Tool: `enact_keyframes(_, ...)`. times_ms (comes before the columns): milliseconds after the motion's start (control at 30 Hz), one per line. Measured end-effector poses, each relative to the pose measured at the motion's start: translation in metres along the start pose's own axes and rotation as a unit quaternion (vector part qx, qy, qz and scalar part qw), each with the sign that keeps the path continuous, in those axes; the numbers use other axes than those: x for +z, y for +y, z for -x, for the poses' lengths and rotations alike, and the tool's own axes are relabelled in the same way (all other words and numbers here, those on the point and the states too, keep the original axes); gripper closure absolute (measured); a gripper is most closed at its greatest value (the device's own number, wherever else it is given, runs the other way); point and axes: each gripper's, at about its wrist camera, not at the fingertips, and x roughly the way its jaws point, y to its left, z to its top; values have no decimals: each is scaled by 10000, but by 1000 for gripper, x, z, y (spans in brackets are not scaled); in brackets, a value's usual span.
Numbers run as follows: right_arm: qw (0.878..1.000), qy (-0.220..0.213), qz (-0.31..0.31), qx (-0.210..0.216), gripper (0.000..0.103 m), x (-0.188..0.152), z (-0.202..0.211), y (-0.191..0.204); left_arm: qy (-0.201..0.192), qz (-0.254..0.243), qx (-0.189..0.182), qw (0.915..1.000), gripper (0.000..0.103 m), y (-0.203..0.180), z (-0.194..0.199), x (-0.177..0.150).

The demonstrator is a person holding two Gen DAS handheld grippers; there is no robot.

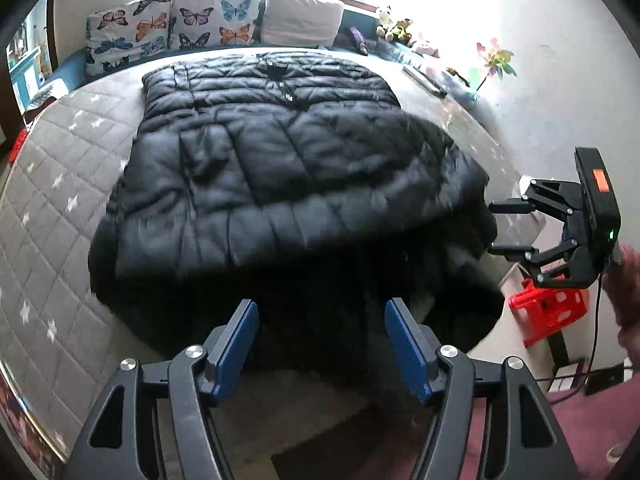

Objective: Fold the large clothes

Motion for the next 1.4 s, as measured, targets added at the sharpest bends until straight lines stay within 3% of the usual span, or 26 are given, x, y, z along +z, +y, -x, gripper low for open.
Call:
enact_keyframes(167,9971,-168,739,3,49,-15,-6,39,20,291,201,9994,32,19,3,-22)
enact_keyframes(267,9915,-403,1221,-181,42,-17,-13,60,119,619,217,9978,32,38,4,-33)
enact_keyframes(467,9740,-1013,1909,-682,41,-12,-21,90,261,439,687,9963,29,60,3,-56)
enact_keyframes(667,9821,-1126,1509,-40,41,0,-27,79,323,370,718,9962,29,65,1,-74)
enact_keyframes(767,9901,-1075,805,417,64,9,-20,57,-8,14,906,9959,29,56,9,-83)
enact_keyframes(833,9917,-1074,371,602,73,15,-12,42,-243,-310,1121,9929,29,46,12,-88)
enact_keyframes(967,9879,-1241,-297,880,78,28,6,18,-473,-1080,1652,9792,28,23,9,-96)
enact_keyframes(1100,9784,-1474,-901,1136,79,42,22,-7,-730,-1878,2128,9561,28,-4,3,-103)
enact_keyframes(1233,9692,-1667,-1295,1269,80,52,31,-27,-981,-2228,2520,9366,28,-13,-2,-102)
enact_keyframes(1400,9654,-1870,-1419,1132,81,61,38,-38,-1360,-2222,2987,9181,28,-12,-5,-90)
